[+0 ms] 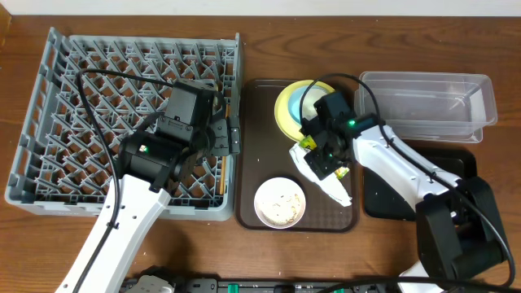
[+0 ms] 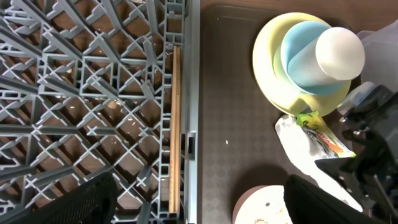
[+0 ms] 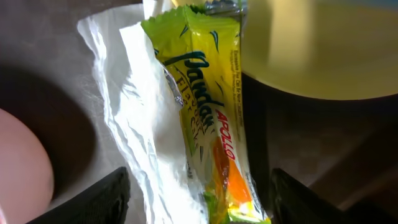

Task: Sort waste into correct bins and load items into the dishwasher
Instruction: 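Carry the wrapper and tissue right and drop them into the clear bin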

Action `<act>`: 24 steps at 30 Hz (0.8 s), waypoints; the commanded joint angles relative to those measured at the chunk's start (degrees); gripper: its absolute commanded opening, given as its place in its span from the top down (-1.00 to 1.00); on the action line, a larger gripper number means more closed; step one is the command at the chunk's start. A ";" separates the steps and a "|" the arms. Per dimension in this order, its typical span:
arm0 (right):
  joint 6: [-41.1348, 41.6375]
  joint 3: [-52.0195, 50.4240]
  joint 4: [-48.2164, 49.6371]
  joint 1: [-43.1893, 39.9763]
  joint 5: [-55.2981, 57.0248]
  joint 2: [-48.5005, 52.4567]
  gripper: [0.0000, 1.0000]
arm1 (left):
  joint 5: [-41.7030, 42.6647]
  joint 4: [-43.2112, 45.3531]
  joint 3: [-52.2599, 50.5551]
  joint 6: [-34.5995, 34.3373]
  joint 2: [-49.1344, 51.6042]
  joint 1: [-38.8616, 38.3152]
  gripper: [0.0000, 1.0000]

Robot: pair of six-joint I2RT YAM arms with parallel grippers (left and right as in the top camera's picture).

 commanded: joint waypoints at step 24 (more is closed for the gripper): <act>5.55 0.59 -1.31 7.08 4.11 -4.74 0.98 | -0.26 -0.11 1.22 -0.07 0.00 0.28 -0.76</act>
